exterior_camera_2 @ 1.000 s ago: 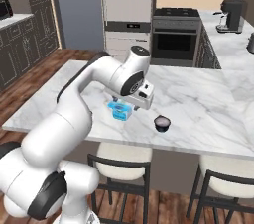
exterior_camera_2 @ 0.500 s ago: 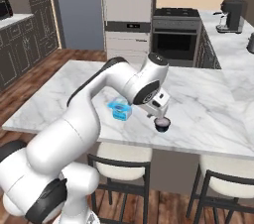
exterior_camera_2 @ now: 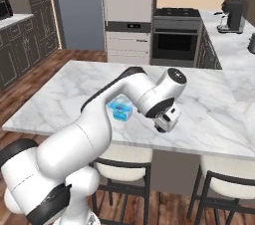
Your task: Stack the yogurt containers by placing the smaller containers on top of the larger containers.
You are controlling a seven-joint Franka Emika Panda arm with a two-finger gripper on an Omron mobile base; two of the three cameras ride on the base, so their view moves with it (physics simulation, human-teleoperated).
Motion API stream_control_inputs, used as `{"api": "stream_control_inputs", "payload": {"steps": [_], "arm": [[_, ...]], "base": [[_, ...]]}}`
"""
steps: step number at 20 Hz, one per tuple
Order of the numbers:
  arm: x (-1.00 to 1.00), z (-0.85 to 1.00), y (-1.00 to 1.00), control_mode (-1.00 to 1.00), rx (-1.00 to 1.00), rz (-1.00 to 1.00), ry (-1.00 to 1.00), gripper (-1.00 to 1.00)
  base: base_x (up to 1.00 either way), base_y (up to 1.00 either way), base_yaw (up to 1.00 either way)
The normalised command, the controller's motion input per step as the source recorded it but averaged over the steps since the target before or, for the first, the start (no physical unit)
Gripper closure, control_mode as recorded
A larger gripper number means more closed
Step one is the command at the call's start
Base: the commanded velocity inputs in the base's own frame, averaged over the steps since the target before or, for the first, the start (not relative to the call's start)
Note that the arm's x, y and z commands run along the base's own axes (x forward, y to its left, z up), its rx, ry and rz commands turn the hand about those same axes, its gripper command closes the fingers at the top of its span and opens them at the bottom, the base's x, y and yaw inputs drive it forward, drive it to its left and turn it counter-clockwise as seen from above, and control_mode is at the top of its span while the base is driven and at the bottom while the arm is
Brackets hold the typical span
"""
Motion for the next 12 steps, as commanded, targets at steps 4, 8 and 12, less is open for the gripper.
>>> {"api": "stream_control_inputs", "payload": {"steps": [4,8,12], "arm": [[0.00,-0.16,-0.08,-1.00,0.11,0.00,-0.11,-1.00],[0.00,-0.11,-0.15,-1.00,0.11,0.00,-0.12,-1.00],[0.01,-0.06,-0.05,-1.00,0.05,0.00,-0.06,-1.00]], "base": [[0.00,0.00,0.00],[0.00,0.00,0.00],[0.00,0.00,0.00]]}}
